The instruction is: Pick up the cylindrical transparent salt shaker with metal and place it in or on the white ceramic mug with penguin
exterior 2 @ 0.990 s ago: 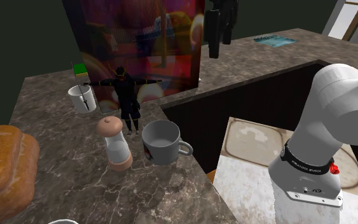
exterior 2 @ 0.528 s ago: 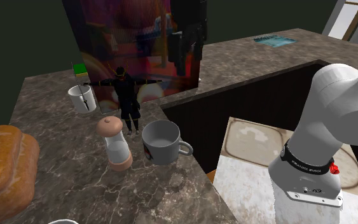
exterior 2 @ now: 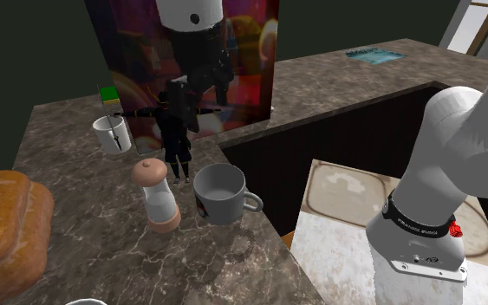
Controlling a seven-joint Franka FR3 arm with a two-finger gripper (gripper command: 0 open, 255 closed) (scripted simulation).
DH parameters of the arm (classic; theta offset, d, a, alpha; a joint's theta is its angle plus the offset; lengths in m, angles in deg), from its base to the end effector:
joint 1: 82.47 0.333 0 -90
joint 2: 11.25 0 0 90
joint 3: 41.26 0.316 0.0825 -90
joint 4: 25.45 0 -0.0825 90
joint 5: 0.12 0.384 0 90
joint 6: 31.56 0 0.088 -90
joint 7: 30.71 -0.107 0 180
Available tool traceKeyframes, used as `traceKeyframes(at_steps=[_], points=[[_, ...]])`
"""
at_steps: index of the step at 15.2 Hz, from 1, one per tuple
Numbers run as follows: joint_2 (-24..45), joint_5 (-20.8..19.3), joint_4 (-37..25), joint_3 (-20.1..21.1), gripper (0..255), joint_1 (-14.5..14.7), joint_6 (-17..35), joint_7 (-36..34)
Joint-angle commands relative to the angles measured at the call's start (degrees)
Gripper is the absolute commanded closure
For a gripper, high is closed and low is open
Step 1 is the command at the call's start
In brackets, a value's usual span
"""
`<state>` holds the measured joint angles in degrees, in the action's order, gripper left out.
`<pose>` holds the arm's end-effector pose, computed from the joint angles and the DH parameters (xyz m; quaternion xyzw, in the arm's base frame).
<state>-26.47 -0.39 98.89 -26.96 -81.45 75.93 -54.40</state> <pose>0.4543 0.1311 0.4982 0.9963 -0.0770 -0.0057 0.0387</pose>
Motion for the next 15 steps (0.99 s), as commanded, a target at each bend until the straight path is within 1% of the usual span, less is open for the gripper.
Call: traceKeyframes(at_steps=[1, 6, 11, 12, 15], points=[[3.95, -0.98, -2.02, 1.25, 0, 0.19, 2.17, -2.05], [14.64, -4.84, -9.82, 3.75, 0, 1.13, 5.11, -7.38], [25.84, -9.75, -19.72, 4.94, 0, 3.24, 6.03, -12.48], [26.01, -9.81, -19.88, 4.89, 0, 3.34, 6.03, -12.54], [26.67, -10.19, -18.40, 4.72, 0, 3.29, 8.13, -12.80]])
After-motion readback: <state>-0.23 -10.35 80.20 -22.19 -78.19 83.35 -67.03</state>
